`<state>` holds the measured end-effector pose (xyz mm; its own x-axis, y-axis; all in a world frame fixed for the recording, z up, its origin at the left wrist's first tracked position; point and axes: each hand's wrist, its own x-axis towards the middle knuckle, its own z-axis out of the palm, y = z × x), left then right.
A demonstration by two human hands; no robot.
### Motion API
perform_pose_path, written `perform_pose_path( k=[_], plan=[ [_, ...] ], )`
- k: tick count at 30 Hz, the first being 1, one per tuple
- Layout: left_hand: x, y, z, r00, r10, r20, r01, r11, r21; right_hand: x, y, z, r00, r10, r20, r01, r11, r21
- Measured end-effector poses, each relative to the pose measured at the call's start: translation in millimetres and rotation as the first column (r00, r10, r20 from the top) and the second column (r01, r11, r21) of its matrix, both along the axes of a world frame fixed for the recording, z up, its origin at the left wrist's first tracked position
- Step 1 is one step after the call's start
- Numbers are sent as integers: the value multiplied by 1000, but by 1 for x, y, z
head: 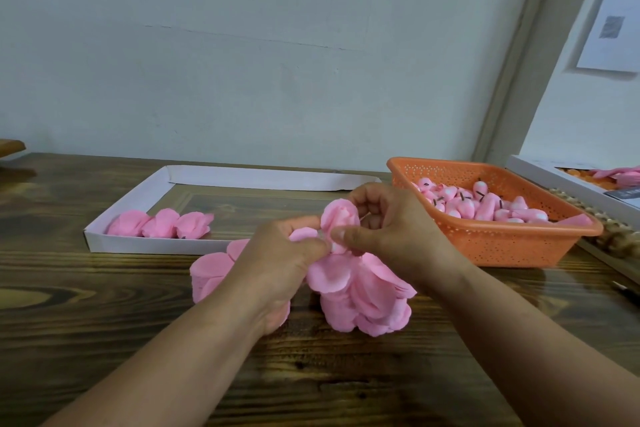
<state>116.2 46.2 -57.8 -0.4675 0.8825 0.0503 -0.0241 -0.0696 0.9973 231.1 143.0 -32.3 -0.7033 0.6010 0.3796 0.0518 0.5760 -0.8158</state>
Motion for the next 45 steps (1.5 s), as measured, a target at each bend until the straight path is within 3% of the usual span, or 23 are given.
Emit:
perform_pose_path(
  k=[9, 19, 23, 32, 36, 42, 45],
  plan=[
    [8, 1, -3, 996, 84, 13, -85, 994, 68, -4, -6, -2, 995, -98, -33, 98, 995, -12],
    [7, 1, 2, 998, 20, 54, -21, 999, 28, 6, 3, 0, 989, 146, -38, -149, 984, -96],
    [1, -1, 7, 999, 22, 30, -21, 1000, -22, 14, 10, 6, 972, 232, 37, -225, 966, -129],
    [3, -1, 7, 984, 84, 159, -79, 996, -33, 9, 5, -1, 1000, -6, -11, 6, 998, -59],
    [-2, 4, 4, 975, 214, 50, -207, 971, -118, 8, 0, 4, 998, 34, 58, -34, 999, -4],
    [3, 5, 4, 977, 211, -15, -211, 967, -140, 4, -10, 15, 962, -2, 274, -78, 956, 282],
    [2, 7, 7, 969, 247, 12, -244, 963, -115, 3, -13, 20, 966, -55, 253, -36, 940, 341]
  ],
)
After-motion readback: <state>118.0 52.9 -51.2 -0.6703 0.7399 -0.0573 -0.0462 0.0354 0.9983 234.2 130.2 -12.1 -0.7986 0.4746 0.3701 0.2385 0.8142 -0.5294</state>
